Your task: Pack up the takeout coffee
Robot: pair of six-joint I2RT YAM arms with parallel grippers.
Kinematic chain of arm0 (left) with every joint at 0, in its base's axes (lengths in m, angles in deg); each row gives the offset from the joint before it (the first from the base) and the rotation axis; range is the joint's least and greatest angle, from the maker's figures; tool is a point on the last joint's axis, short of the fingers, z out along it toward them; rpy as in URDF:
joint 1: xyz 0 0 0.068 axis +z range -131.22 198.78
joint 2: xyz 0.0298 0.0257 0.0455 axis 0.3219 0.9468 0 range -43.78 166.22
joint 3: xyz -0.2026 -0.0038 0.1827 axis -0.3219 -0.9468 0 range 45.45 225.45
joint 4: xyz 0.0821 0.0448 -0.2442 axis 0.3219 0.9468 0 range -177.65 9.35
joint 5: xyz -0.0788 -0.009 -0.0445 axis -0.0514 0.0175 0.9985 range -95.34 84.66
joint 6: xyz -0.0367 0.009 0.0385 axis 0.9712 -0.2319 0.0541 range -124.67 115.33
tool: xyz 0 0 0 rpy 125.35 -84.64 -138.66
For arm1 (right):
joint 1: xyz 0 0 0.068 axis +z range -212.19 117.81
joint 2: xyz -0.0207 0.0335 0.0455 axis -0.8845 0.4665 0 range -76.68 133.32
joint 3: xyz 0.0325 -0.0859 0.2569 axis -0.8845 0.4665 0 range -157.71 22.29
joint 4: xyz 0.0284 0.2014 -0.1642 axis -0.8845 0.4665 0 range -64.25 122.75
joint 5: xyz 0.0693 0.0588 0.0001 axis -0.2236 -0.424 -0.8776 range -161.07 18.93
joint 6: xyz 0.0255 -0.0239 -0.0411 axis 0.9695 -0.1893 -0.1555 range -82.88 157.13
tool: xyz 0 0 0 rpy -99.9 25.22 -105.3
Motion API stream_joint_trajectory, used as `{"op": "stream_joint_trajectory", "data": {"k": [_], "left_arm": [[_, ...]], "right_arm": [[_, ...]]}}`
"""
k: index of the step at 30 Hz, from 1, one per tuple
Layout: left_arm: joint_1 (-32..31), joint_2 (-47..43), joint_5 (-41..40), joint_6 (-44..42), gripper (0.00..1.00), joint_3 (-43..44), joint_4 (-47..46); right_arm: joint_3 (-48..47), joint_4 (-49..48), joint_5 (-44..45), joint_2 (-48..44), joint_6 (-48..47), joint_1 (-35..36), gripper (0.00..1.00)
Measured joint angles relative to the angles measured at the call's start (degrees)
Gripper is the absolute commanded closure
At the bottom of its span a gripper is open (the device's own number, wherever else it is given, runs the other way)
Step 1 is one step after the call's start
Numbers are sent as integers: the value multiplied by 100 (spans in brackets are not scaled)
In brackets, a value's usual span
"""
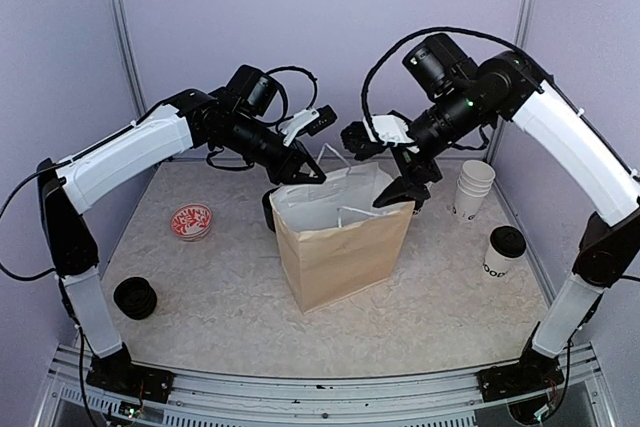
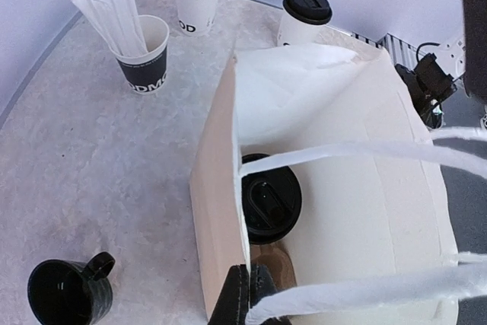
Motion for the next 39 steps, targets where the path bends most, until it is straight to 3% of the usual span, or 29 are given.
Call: {"op": "stream_joint_trajectory", "data": {"k": [6,10,14,20,26,28,30,39], "left_arm": [[146,527,-87,-44,97,671,133],[146,866,-173,-83,97,951,116],[146,1043,-302,-157,95,1132,-61],[146,1272,-487,-304,52,1497,-330],[140,1386,-892,-282,31,1513,-481],[127,1370,-1064,-262,20,1499,-592],[118,1283,-1246,-238,2,1355,-791],[107,-264,-2120,304,1,-446,-2415]], "right_arm": [[-122,15,-354,-127,26,-870,13],[522,-13,-601,-391,146,-1644,1],[1440,-55,-737,-662,271,-2625,1],[2905,72,-452,-1008,310,-3805,1],[3845,214,190,-1569,267,-4485,4],[4013,212,448,-1764,282,-4603,6],[4223,173,763,-1937,337,-4710,7],[4557,-160,1698,-1661,586,-5195,10]]}}
